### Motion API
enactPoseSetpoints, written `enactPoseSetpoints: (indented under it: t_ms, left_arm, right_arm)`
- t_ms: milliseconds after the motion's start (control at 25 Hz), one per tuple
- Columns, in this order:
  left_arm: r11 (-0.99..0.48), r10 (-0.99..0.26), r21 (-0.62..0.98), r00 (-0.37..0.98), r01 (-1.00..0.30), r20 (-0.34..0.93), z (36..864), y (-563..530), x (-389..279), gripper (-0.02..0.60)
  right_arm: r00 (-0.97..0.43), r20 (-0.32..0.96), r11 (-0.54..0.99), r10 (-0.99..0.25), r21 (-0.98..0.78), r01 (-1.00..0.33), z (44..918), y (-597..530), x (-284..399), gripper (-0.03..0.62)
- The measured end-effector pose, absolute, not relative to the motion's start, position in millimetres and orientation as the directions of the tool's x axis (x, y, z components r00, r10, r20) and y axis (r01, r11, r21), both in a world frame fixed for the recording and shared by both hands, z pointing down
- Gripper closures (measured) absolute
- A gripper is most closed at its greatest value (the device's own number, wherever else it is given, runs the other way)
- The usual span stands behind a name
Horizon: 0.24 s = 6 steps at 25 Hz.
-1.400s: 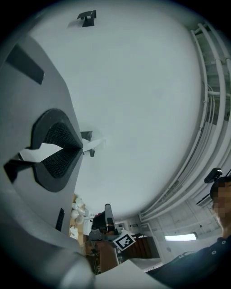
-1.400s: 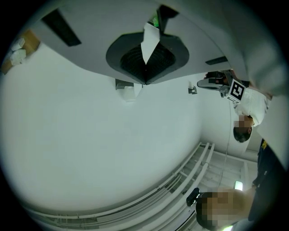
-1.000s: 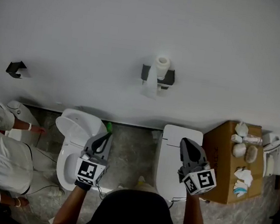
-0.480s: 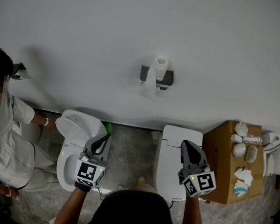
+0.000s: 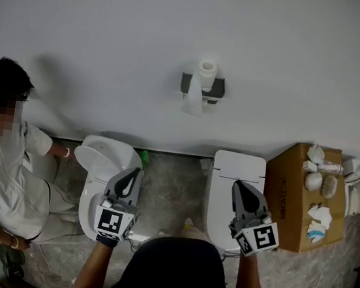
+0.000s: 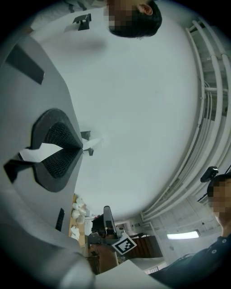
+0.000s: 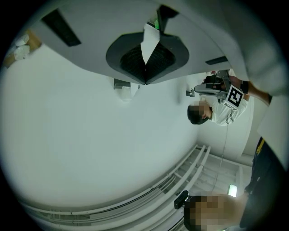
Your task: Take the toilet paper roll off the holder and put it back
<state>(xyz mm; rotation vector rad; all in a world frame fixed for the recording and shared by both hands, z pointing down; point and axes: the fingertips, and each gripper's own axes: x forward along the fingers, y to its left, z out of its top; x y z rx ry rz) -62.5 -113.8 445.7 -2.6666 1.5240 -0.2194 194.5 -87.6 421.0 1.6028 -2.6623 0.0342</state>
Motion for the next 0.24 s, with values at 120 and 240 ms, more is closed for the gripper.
enactPoseSetpoints:
  t_ms: [120, 240]
  left_arm:
    - [-0.507, -0.862, -0.125, 0.499, -0.853, 0.094, 446, -108, -63, 0.565]
    - [-0.514, -0.857, -0.105, 0.508, -0.851, 0.082, 440, -96, -60, 0.563]
  right_arm:
    - [-0.459, 0.042, 0.459, -0.887, -0.02, -0.888, 425, -81, 191, 0.592]
    - [-0.453, 0.054, 0.452, -0.89, -0.033, -0.892, 425, -67, 186, 0.592]
